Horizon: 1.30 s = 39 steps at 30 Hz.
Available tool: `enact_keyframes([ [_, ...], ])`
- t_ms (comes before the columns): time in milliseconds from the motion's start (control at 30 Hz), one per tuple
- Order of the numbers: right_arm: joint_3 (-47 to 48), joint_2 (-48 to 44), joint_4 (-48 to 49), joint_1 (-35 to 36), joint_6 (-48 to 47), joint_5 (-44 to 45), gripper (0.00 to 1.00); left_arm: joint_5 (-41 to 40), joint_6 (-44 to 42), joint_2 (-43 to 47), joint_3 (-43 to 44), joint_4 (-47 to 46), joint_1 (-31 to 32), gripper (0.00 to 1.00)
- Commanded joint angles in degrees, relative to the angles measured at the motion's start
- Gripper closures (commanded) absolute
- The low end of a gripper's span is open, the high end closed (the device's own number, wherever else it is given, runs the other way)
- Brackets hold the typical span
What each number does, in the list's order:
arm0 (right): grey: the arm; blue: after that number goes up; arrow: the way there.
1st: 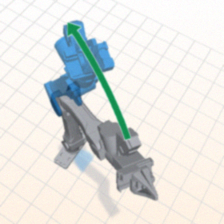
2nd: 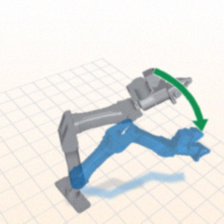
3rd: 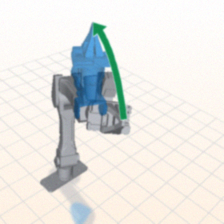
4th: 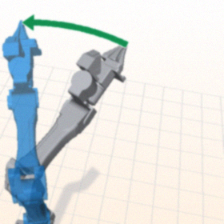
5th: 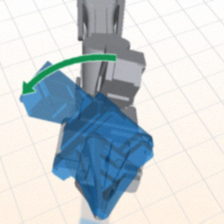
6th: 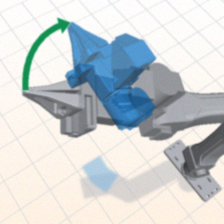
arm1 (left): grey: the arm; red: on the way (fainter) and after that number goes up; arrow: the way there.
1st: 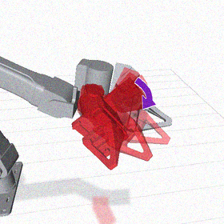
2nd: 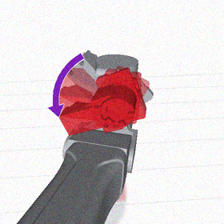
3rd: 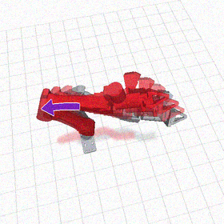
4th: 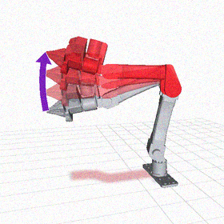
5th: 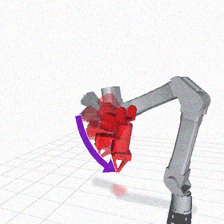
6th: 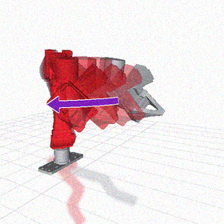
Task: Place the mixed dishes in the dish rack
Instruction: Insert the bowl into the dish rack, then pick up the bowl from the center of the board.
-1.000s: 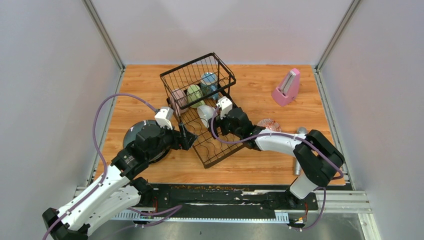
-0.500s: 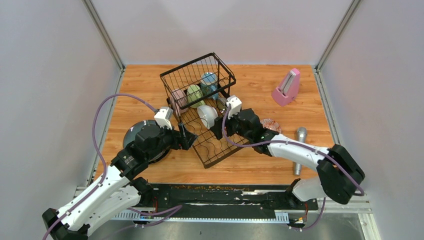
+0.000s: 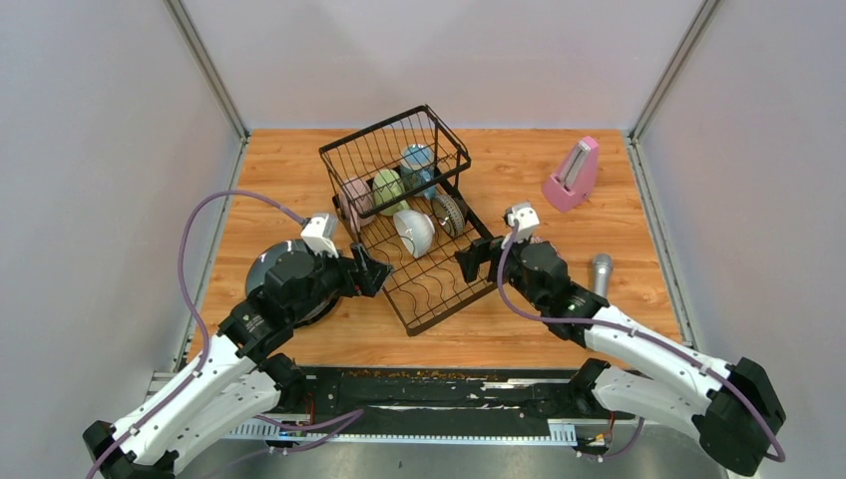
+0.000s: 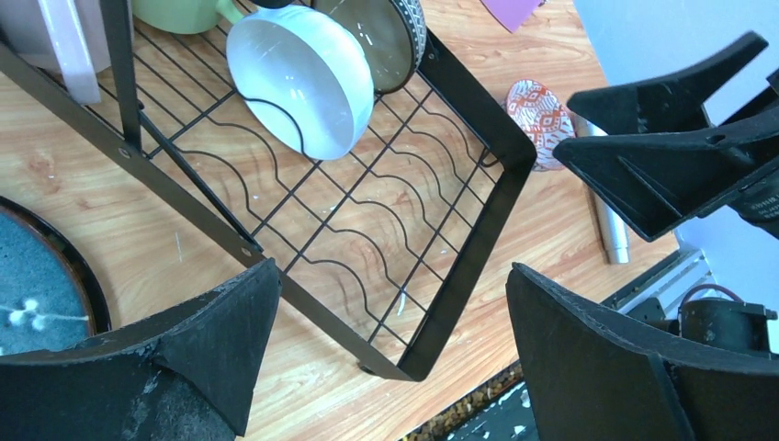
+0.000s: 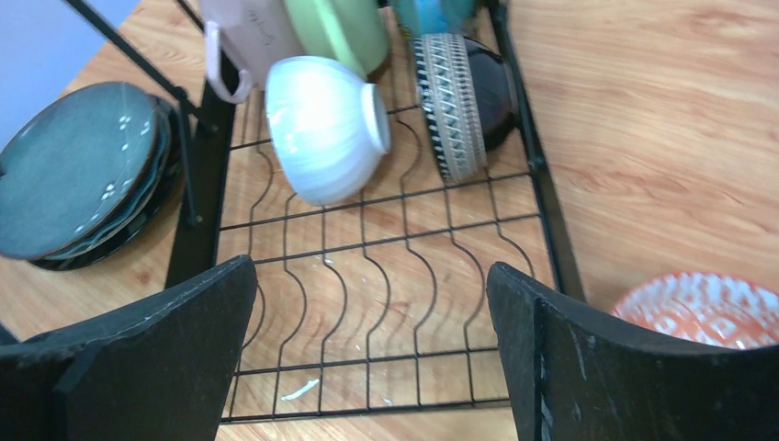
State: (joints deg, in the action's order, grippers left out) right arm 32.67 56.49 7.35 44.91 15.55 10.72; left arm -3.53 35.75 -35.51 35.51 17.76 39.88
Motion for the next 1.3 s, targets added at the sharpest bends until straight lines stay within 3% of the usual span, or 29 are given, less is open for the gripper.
enact_keyframes([
  [0,-2.78,-5.77,-4.26,-0.82,4.87,9.23,0.01,-3.08,1.88,2.28,-0.68,-1.41,-0.15,0.0],
  [267,-4.62,-12.71,-18.64,-4.8,20.19,24.64,0.0,-5.05,3.1,5.53,-1.68,-0.1,-0.15,0.0],
  [600,-4.25,-10.26,-26.35,-26.3,29.05,3.44,0.0,-3.8,2.94,5.07,-1.96,-0.96,-0.15,0.0],
  [800,-4.93,-6.76,-27.2,-34.69,33.65,-3.45,0.09,-3.17,2.79,5.3,-2.43,-1.26,-0.15,0.0],
  [1267,-1.61,7.73,-23.9,-41.71,32.44,-16.27,0.25,-3.42,2.42,6.25,-2.42,-0.61,-0.15,0.0],
])
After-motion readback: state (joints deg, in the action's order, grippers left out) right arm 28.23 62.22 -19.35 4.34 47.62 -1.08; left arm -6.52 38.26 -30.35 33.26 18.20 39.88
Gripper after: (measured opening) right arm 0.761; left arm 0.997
